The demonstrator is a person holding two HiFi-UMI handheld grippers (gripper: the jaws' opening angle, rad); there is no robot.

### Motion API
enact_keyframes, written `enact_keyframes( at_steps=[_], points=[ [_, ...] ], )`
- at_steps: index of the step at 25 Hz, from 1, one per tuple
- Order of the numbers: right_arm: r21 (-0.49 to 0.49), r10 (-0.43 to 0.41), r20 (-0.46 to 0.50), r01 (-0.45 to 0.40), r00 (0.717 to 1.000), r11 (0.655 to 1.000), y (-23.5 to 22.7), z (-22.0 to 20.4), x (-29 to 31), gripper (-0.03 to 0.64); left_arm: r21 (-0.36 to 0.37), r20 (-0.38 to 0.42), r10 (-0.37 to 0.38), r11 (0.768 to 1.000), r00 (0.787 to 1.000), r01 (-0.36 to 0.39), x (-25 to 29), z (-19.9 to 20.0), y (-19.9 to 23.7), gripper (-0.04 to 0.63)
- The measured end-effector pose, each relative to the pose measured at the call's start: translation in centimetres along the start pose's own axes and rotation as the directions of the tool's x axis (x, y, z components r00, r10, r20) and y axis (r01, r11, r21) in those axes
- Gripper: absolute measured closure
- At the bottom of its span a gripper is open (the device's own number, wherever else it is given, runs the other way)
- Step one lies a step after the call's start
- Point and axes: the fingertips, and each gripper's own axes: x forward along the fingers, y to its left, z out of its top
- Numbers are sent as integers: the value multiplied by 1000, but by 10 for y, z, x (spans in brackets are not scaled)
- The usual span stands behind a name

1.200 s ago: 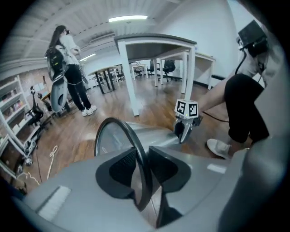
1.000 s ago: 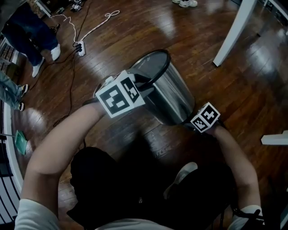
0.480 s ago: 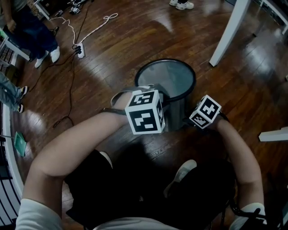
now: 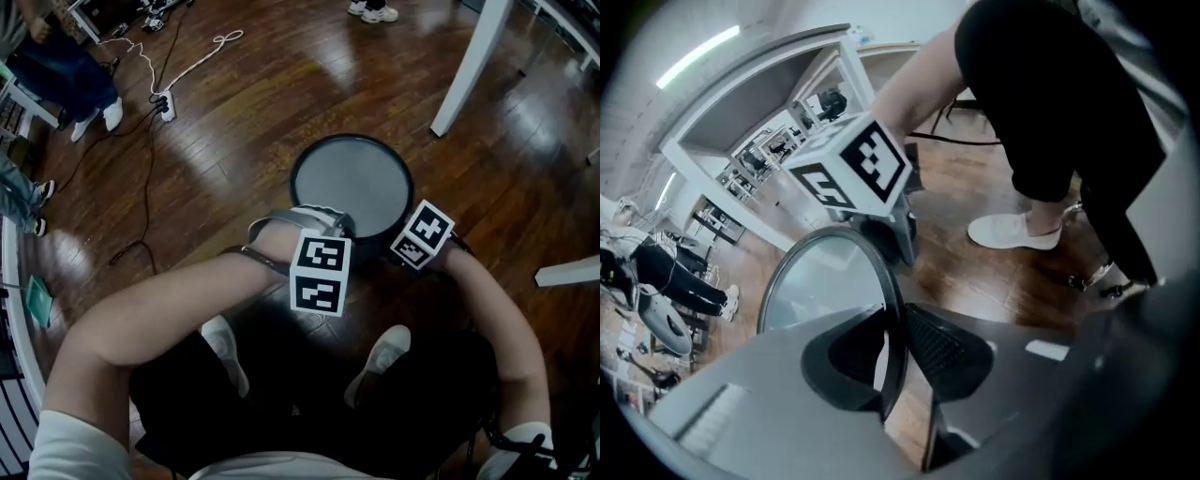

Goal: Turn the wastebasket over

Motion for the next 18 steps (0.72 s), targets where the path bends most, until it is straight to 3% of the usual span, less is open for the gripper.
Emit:
enact_keyframes(
  at_steps=[5,9,12,15,18],
  points=[
    [74,-42,61,38,997,997,0,3,1,504,67,-16,25,997,1000,-24,13,-13,-19,522],
    [107,-67,83,58,994,993,9,7,-5,497,60,40,65,996,997,-67,12,-14,-16,520],
    [124,-97,83,86,992,988,23,3,-17,492,30,109,143,989,984,-147,-8,-15,-9,511],
    [137,-110,75,99,991,986,46,-11,-26,491,-42,184,163,987,969,-158,-41,-20,-16,483],
    [149,-146,117,128,982,981,76,-14,-41,487,-221,278,109,974,954,-47,-80,-27,-30,471]
  ],
)
